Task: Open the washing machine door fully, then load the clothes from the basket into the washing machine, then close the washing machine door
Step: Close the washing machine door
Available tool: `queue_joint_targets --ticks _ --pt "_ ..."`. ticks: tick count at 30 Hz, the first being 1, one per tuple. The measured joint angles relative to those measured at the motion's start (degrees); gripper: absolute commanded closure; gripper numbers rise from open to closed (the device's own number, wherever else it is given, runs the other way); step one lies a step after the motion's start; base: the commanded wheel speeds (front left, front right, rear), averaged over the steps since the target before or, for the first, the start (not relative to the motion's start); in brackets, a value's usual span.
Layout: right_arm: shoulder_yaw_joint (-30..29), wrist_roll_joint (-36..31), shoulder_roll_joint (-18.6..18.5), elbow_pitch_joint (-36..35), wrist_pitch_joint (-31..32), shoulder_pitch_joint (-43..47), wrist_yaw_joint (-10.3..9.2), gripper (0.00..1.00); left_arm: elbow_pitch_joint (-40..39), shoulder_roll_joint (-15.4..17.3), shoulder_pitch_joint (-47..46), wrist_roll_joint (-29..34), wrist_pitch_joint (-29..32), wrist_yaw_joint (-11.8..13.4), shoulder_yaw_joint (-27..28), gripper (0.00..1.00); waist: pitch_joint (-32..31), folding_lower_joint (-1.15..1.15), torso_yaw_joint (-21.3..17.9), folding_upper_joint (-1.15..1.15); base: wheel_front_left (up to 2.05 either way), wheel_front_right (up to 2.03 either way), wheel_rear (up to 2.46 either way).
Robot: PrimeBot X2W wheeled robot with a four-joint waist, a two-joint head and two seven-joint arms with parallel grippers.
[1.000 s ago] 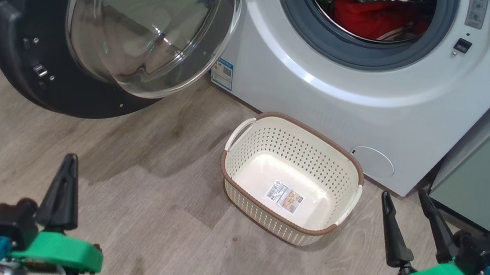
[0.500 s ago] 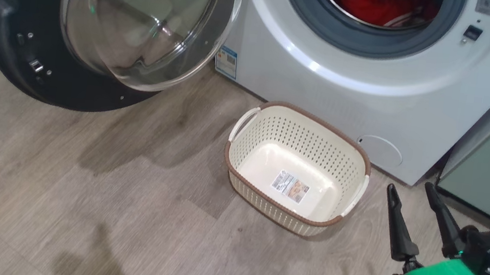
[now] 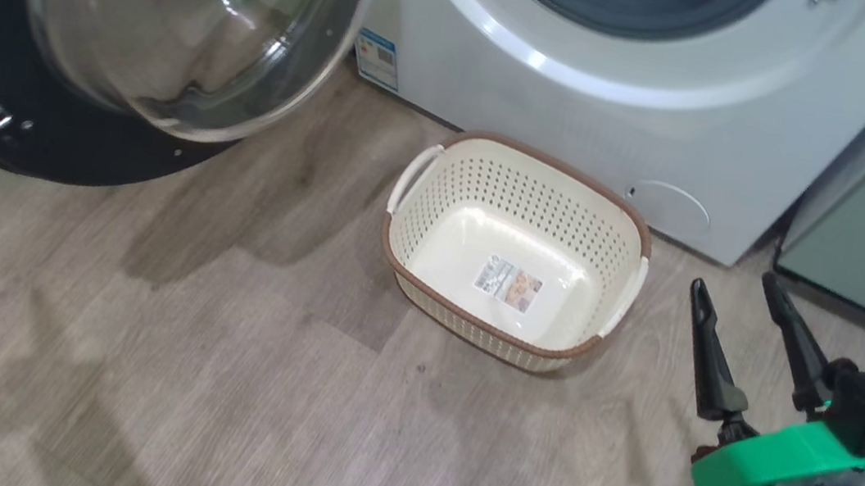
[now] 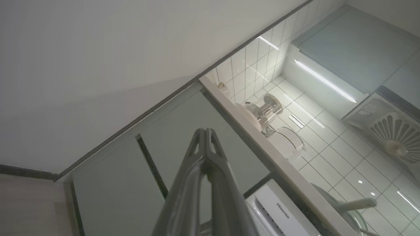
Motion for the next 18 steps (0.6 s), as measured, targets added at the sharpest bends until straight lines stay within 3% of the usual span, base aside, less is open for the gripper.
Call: queue_joint_targets --ticks 2,10,18 --pt "0.00 -0.08 0.00 -0.40 0.21 -0.41 0.00 0.00 6.01 1.68 -1.35 -0.12 0.86 0.19 0.25 1.00 0.76 0.00 -0.62 0.00 0.00 0.00 0.00" --pt "0.35 -1.57 -0.02 -1.27 1.27 -2.42 0.00 0.00 23.98 3.20 -4.13 -2.05 2.74 0.14 1.27 1.00 3.82 0.00 -2.49 0.00 0.00 0.00 0.00" --pt "0.25 -2.98 -0.04 -2.82 2.53 -3.82 0.00 0.00 30.96 3.31 -5.65 -3.81 5.75 -1.63 0.94 1.00 6.82 0.01 -3.68 0.00 0.00 0.00 0.00"
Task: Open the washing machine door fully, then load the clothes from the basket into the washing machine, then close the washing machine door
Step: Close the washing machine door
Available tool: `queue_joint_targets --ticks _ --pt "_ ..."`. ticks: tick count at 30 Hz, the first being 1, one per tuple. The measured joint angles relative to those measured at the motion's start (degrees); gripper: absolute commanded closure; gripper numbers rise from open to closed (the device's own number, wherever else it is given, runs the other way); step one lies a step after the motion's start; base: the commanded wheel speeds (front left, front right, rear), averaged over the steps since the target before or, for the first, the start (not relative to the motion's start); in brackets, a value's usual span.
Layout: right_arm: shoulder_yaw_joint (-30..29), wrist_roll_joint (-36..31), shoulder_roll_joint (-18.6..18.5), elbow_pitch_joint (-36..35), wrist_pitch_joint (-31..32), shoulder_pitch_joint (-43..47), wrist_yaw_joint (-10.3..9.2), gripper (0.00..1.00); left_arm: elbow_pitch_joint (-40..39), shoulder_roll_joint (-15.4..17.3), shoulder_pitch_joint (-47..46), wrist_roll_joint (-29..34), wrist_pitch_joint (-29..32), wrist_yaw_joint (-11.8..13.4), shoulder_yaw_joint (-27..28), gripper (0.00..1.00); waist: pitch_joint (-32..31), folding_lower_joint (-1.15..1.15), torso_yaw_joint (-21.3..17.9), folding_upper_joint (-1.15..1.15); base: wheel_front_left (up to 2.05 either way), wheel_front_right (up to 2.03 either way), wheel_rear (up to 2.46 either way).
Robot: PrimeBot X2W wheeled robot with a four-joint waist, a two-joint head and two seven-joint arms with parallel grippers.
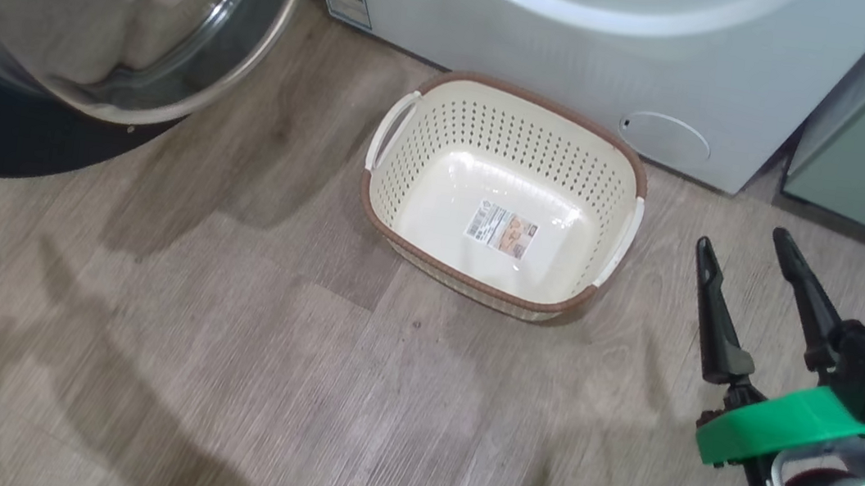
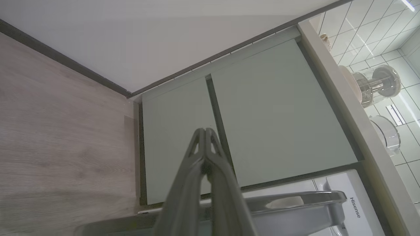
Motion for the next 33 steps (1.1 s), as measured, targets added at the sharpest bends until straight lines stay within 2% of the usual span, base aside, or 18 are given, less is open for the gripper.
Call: queue_joint_targets --ticks 13,24,33 --pt "-0.01 -1.01 -0.04 -1.34 1.51 -1.04 0.00 0.00 -2.67 -2.71 -0.18 -4.69 7.90 -0.07 -1.96 1.00 2.32 -0.01 -0.82 0.00 0.00 0.00 0.00" --pt "0.00 -1.01 -0.07 -1.33 1.51 -1.05 0.00 0.00 -3.83 -3.00 2.47 -6.14 10.51 -0.07 -2.86 1.00 2.18 -0.01 -1.24 0.00 0.00 0.00 0.00" --pt "-0.02 -1.00 -0.07 -1.29 1.48 -1.05 0.00 0.00 -7.37 -3.44 5.56 -9.72 17.82 -0.07 -3.42 1.00 1.48 -0.01 -1.03 0.00 0.00 0.00 0.00"
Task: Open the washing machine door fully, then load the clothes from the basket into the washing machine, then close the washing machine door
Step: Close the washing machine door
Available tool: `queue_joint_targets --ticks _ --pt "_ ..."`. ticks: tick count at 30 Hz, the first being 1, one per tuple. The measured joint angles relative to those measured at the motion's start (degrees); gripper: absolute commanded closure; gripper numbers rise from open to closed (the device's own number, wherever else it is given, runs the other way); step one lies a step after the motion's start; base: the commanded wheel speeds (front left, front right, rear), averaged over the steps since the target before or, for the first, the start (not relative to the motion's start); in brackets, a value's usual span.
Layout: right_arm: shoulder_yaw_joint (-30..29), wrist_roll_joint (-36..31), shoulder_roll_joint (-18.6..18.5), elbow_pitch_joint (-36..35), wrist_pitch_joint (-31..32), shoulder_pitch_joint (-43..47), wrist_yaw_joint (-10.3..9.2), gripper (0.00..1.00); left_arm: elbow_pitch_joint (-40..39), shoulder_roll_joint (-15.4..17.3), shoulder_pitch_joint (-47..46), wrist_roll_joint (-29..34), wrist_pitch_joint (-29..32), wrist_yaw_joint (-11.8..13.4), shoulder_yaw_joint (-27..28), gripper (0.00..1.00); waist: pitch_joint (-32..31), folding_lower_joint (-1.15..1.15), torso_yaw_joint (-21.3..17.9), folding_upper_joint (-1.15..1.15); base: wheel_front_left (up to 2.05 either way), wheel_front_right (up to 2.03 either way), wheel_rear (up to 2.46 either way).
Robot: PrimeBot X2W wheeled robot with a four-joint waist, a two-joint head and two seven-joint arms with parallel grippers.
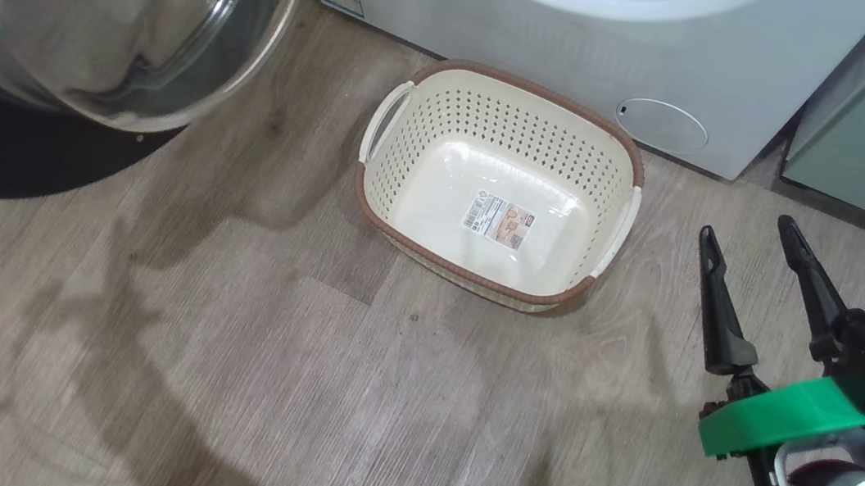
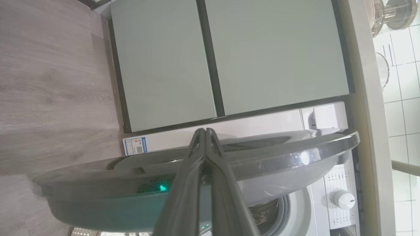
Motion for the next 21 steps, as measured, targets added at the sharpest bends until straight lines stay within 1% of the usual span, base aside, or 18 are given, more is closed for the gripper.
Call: queue_joint_targets --ticks 10,21 --pt "-0.03 0.10 -0.01 0.14 -0.18 0.00 0.00 0.00 -6.33 -2.33 4.88 -4.21 8.56 0.00 0.12 1.00 -0.43 0.00 -0.06 0.00 0.00 0.00 0.00" --pt "-0.12 1.21 -0.01 0.78 -1.43 -0.01 0.00 0.00 -17.17 -5.95 11.91 -7.84 18.58 -0.01 0.63 1.00 -0.65 0.00 -1.25 0.00 0.00 0.00 0.00"
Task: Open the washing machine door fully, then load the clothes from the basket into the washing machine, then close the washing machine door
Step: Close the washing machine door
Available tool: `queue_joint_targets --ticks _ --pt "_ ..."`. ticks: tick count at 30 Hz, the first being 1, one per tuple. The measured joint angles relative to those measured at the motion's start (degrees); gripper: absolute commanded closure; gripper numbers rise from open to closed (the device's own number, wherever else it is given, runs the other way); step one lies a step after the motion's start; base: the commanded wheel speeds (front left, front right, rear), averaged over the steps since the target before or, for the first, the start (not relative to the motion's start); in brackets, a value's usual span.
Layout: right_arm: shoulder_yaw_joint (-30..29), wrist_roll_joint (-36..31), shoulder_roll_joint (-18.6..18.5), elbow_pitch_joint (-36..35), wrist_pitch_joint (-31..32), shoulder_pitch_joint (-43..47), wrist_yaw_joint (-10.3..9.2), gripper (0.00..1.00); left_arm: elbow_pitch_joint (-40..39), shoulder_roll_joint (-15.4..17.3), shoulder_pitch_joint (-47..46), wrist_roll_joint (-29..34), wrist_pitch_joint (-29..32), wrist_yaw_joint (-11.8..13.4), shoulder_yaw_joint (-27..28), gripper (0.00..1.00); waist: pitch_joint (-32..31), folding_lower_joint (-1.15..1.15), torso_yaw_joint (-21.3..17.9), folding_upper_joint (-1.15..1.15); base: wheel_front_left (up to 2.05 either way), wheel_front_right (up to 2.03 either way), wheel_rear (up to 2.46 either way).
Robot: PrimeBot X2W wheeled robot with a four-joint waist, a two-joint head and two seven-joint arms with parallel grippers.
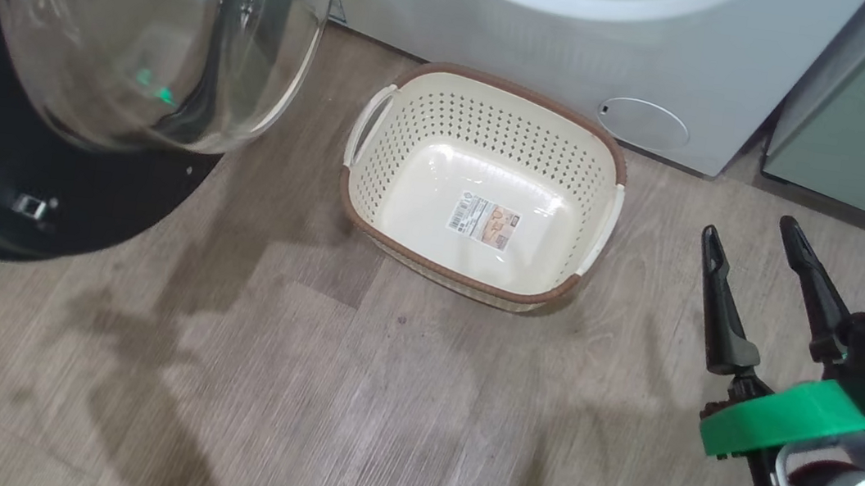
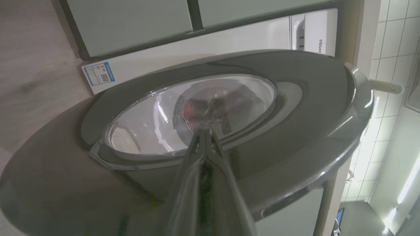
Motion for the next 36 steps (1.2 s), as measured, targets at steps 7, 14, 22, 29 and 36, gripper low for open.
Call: queue_joint_targets --ticks 7,14,22,29,36 --pt "-0.02 1.46 0.00 1.40 -2.20 -0.15 0.00 0.00 -8.25 -2.64 4.67 -0.98 6.00 0.00 0.25 1.00 -0.15 0.00 -2.37 0.00 0.00 0.00 0.00" --pt "0.10 2.98 0.00 2.75 -4.31 -0.18 0.00 0.00 -15.14 -4.86 8.34 -1.94 10.98 0.00 0.55 1.00 -0.54 0.00 -5.80 0.00 0.00 0.00 0.00" --pt "0.33 4.43 0.00 4.53 -6.57 -0.94 0.00 0.00 -20.61 -7.17 10.29 -2.88 14.49 0.00 0.85 1.00 -0.26 0.00 -10.73 0.00 0.00 0.00 0.00" --pt "0.79 6.46 0.00 6.08 -9.14 -1.16 0.00 0.00 -25.66 -8.34 11.05 -2.75 16.96 0.00 -0.23 1.00 0.65 0.00 -15.60 0.00 0.00 0.00 0.00" --pt "1.49 7.97 0.00 8.13 -11.54 -2.31 0.00 0.00 -28.72 -7.86 10.61 -2.72 18.66 0.23 -2.04 1.00 2.14 0.00 -20.57 0.00 0.00 0.00 0.00"
